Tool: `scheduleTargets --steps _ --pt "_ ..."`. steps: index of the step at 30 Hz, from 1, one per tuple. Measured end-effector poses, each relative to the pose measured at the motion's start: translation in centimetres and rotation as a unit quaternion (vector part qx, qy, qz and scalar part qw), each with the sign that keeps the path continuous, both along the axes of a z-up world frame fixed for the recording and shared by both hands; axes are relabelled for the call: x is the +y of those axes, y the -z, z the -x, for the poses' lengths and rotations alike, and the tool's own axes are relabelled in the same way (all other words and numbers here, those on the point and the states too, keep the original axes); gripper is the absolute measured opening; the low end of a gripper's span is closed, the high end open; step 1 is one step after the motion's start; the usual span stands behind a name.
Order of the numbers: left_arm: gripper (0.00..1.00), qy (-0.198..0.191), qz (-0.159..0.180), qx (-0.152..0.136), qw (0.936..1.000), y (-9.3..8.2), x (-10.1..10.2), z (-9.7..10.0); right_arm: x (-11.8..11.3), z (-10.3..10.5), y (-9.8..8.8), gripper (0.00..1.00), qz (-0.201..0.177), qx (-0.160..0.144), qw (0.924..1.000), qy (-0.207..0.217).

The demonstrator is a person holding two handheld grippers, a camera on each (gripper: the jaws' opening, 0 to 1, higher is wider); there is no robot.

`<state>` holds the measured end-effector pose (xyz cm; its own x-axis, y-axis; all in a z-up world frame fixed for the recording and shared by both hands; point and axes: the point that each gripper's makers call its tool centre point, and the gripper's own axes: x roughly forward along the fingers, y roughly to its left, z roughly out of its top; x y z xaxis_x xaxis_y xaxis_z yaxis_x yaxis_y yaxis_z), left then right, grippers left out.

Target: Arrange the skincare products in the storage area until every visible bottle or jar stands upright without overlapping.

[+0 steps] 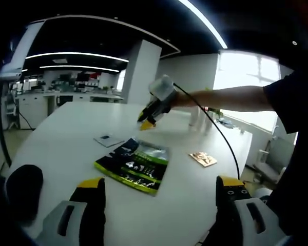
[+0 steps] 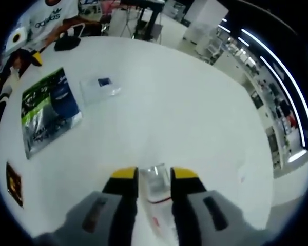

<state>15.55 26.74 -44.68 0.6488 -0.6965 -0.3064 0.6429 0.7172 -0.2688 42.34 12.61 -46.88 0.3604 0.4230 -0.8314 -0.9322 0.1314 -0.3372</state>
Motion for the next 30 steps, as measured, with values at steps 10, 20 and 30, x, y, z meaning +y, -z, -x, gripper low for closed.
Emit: scheduleTargets --steps 10,20,30 --pt "0.9 -0.001 -0.002 -0.001 1.0 -0.16 0.18 -0.3 -0.2 -0.07 0.22 0.25 0.04 0.03 0.9985 -0.023" --pt "0.9 -0.001 -0.002 -0.001 1.0 -0.07 0.14 -0.45 0.15 -0.04 0.49 0.22 0.062 0.052 0.9958 -0.043" --pt "0.89 -0.002 0.0 0.001 1.0 0.06 0.28 -0.46 -0.56 0.05 0.52 0.22 0.076 0.06 0.9942 -0.047"
